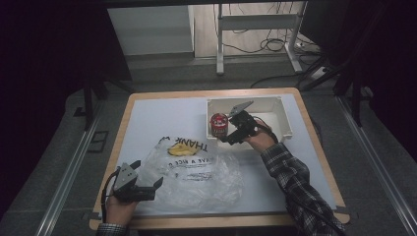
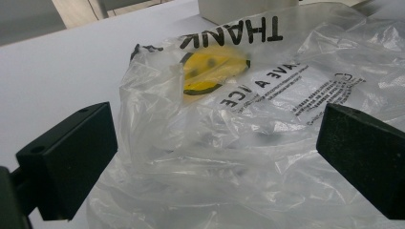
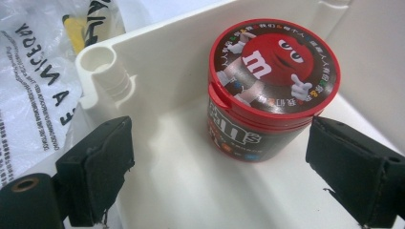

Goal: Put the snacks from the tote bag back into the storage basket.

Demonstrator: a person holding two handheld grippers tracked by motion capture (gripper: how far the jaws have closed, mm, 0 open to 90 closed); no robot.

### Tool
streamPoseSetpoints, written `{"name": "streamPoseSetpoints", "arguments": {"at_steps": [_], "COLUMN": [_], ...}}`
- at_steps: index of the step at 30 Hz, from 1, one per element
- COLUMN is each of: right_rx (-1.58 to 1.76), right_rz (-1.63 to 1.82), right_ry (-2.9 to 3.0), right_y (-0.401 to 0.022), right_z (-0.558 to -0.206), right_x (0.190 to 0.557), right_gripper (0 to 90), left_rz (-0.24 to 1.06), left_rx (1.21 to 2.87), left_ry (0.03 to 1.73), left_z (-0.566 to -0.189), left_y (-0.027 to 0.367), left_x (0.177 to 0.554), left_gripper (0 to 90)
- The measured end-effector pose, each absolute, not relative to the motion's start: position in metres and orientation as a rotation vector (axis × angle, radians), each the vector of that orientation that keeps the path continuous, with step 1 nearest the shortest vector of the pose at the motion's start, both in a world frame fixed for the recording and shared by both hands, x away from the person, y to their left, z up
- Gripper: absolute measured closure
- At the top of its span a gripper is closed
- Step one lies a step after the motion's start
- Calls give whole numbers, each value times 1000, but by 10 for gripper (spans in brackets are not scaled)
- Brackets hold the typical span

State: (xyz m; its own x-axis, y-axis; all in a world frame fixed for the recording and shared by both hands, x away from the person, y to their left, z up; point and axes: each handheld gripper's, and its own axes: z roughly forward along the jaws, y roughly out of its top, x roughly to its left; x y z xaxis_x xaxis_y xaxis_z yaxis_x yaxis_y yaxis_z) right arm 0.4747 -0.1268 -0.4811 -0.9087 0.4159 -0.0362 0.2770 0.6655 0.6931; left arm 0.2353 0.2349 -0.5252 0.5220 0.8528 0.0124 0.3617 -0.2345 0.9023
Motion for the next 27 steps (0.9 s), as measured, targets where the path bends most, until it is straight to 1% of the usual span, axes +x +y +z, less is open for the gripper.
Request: {"name": "streamPoseSetpoints", "arguments": {"at_steps": [27], "right_rx": [557], "right_rz": [1081], "right_ry": [2677], "right_y": [-135], "right_z": [-478], "right_x": [459], "right_gripper": [94], "left_rz": [650], "left_rx": [1815], "left_ry": [1007], "left_z": [-525], "left_y": [235], "left_x": [235], "left_gripper": [1]}}
